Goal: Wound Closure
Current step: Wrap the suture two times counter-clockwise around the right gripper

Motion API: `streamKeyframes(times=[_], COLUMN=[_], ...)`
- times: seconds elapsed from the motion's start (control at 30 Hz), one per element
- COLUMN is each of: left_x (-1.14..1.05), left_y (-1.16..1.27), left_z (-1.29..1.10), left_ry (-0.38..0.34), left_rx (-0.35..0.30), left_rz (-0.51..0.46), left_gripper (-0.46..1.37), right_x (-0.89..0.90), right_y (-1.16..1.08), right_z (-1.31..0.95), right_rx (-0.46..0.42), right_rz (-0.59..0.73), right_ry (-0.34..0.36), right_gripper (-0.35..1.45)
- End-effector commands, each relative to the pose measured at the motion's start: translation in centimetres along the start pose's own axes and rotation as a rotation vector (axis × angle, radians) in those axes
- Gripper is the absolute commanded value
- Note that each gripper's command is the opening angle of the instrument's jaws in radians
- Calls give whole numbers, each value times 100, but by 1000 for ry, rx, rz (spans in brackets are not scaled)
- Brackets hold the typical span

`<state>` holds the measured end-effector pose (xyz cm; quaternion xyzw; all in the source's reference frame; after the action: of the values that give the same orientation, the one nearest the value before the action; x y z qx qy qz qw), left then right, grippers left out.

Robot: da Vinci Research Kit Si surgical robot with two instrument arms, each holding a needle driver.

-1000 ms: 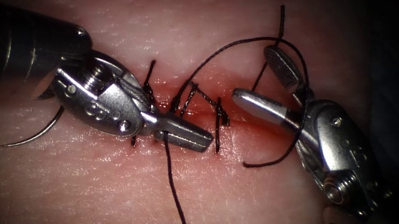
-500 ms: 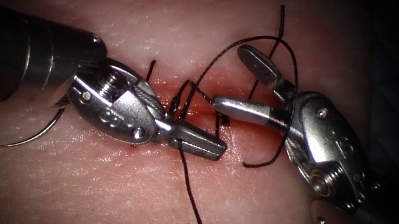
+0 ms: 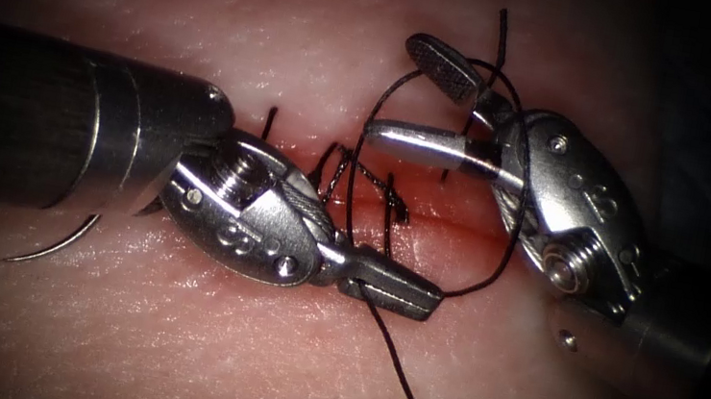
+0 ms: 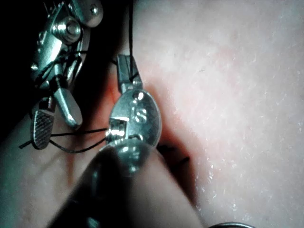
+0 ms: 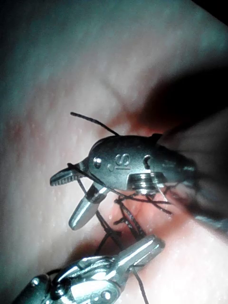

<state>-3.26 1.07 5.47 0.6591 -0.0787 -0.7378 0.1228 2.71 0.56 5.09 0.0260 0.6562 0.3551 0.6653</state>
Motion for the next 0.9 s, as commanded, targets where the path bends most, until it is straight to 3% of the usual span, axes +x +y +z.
streamKeyframes(times=[0.03, 0.27, 0.5, 0.63, 0.7, 0.9], left_x=[1, 10, 17, 24, 30, 41], left_y=[0, 3, 6, 6, 6, -3], left_z=[0, -1, 0, 0, 1, -1], left_ry=[-1, 1, 1, 0, 1, 6], left_rx=[-3, -4, -3, -3, -3, -5], left_rz=[0, 6, 5, 9, 12, 26], left_gripper=[-35, -35, -35, -35, -35, -35], right_x=[0, 0, 0, 0, -2, -10], right_y=[0, 7, 9, 8, 7, 1], right_z=[1, 7, 9, 9, 11, 16], right_rx=[-6, -85, -128, -125, -114, -52], right_rz=[-6, -18, -26, -50, -103, -181], right_ry=[-1, -9, -22, -99, -178, -278], right_gripper=[114, 129, 130, 127, 125, 128])
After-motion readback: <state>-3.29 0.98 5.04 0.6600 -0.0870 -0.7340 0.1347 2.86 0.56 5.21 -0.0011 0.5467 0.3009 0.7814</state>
